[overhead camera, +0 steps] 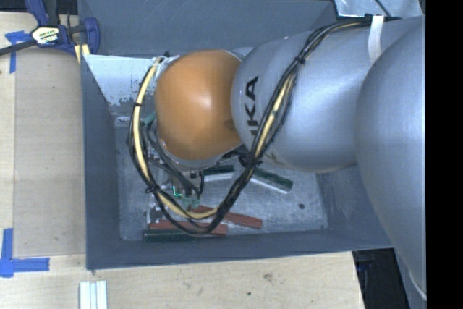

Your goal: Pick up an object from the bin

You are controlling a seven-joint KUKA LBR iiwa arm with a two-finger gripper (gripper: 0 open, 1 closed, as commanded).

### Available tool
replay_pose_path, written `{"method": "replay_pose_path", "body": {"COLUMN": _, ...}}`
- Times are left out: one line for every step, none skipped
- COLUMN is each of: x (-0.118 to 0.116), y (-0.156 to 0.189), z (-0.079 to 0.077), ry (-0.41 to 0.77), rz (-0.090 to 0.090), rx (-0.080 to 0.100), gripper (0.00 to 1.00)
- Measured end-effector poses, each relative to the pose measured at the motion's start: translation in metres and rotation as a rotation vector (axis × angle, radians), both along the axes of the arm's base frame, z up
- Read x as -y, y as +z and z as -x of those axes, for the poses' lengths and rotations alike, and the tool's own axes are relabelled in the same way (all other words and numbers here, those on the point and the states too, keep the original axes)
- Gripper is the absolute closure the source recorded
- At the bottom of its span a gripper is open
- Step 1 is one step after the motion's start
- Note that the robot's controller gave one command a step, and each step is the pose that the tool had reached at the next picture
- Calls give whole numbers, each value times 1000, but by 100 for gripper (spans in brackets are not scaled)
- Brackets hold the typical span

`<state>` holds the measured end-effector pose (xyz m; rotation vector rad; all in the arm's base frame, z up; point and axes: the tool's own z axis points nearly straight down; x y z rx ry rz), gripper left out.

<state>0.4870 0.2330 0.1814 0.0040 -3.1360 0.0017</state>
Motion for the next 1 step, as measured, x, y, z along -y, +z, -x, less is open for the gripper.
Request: {"method": "replay_pose_path", "body": {"x": 1, "y": 4, "z": -2, "ry": -4, "rz": -2, "rx": 7, "gripper": 0}}
